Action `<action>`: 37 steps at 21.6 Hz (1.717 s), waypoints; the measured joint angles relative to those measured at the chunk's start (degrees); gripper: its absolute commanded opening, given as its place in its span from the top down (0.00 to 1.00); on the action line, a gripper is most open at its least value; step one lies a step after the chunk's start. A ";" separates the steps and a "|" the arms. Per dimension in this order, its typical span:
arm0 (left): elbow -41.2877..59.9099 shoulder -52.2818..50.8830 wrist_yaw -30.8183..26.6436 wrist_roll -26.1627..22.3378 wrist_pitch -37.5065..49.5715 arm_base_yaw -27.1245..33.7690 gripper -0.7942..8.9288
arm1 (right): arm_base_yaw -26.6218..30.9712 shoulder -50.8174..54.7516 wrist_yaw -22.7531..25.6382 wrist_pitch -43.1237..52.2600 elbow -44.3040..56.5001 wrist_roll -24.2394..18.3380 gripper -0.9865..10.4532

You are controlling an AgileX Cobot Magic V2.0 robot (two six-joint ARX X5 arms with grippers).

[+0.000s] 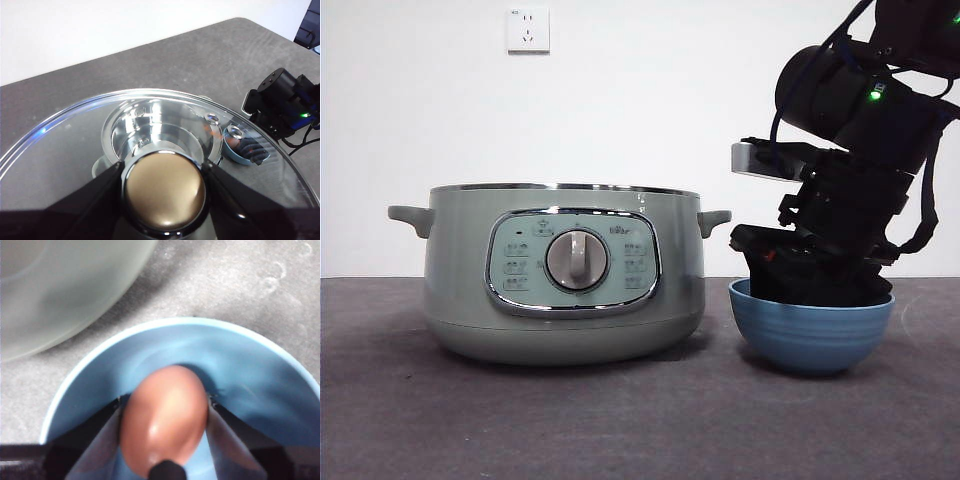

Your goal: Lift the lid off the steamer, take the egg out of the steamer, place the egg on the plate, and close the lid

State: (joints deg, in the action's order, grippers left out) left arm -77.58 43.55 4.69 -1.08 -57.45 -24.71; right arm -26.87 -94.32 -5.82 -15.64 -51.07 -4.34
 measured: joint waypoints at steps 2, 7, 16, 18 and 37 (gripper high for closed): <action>0.00 1.31 0.07 0.00 0.46 0.00 0.93 | 0.00 0.33 0.22 0.22 -0.04 -0.15 0.47; 0.00 6.05 4.74 -0.09 7.98 0.00 0.93 | -0.04 5.25 0.22 -1.27 -0.44 -0.39 0.47; 0.00 23.21 8.98 -2.97 21.44 -0.22 0.93 | -0.04 38.47 3.08 -7.15 -0.46 -0.37 0.47; 0.00 26.93 9.01 -3.26 23.26 -0.24 0.93 | -0.07 45.75 3.80 -9.11 -1.46 -0.37 0.47; 0.00 44.09 8.57 -5.84 31.21 -0.28 0.93 | -0.07 57.05 7.52 -17.92 -9.35 -0.37 0.47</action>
State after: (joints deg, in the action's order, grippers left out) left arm -77.58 87.64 13.26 -6.92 -26.24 -24.99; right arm -26.94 -37.28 1.69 -33.56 -60.42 -4.71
